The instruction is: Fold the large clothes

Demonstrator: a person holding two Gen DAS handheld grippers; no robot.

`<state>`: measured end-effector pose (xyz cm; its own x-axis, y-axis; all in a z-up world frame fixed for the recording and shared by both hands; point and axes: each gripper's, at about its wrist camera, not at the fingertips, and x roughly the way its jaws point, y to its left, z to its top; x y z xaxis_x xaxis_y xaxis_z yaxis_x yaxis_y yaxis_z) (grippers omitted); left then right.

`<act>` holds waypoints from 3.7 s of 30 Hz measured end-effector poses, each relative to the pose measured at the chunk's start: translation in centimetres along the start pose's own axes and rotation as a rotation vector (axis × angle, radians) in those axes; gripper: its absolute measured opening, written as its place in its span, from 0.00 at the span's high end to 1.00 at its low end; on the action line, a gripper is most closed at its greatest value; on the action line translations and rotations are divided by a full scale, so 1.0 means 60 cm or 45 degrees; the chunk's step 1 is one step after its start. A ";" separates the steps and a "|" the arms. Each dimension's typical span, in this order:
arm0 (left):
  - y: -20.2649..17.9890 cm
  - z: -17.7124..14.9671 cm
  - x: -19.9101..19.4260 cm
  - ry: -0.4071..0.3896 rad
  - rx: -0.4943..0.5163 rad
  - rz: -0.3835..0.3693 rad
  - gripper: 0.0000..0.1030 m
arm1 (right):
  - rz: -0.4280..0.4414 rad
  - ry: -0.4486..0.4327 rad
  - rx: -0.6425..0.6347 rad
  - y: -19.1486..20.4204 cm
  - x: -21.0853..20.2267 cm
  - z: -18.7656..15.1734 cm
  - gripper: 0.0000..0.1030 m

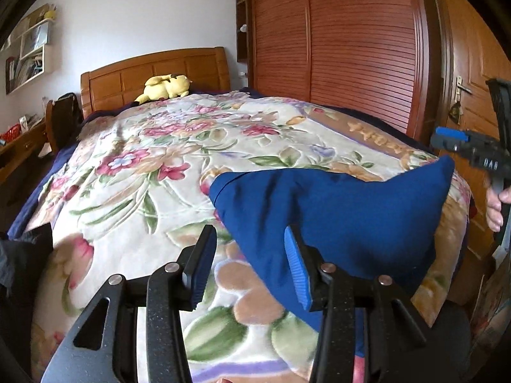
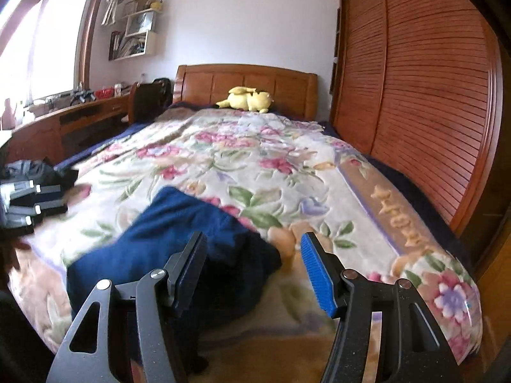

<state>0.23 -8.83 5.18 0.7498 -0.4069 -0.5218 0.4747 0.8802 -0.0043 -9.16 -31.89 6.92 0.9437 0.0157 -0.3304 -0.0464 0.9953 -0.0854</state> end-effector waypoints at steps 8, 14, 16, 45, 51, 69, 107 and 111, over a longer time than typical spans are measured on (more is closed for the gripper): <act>0.016 -0.023 0.014 0.001 -0.029 -0.019 0.54 | 0.140 0.183 -0.041 0.061 0.053 -0.022 0.39; 0.019 -0.037 0.019 0.028 -0.022 -0.024 0.50 | 0.124 0.413 -0.055 0.063 0.097 -0.098 0.39; 0.023 -0.041 0.021 0.035 -0.026 -0.023 0.50 | 0.104 0.452 -0.050 0.055 0.104 -0.116 0.39; 0.023 -0.059 0.047 0.051 -0.015 -0.011 0.30 | 0.459 0.630 0.079 -0.026 0.422 0.026 0.84; 0.030 -0.062 0.045 0.053 -0.028 -0.014 0.27 | 0.204 0.437 0.000 -0.045 0.367 0.070 0.96; 0.032 -0.053 -0.006 -0.014 -0.027 -0.043 0.24 | 0.150 0.427 0.016 0.051 0.119 -0.015 0.30; 0.039 0.015 0.253 0.266 -0.070 -0.031 0.22 | 0.460 0.578 0.521 -0.004 0.216 -0.199 0.33; 0.033 0.013 0.290 0.326 -0.049 -0.013 0.22 | 0.535 0.506 0.521 -0.015 0.217 -0.206 0.50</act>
<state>14.56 -14.33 -3.22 0.6018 -0.3447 -0.7204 0.4599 0.8871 -0.0403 -0.90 -33.80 -8.92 0.6780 0.4481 -0.5827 -0.1802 0.8698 0.4593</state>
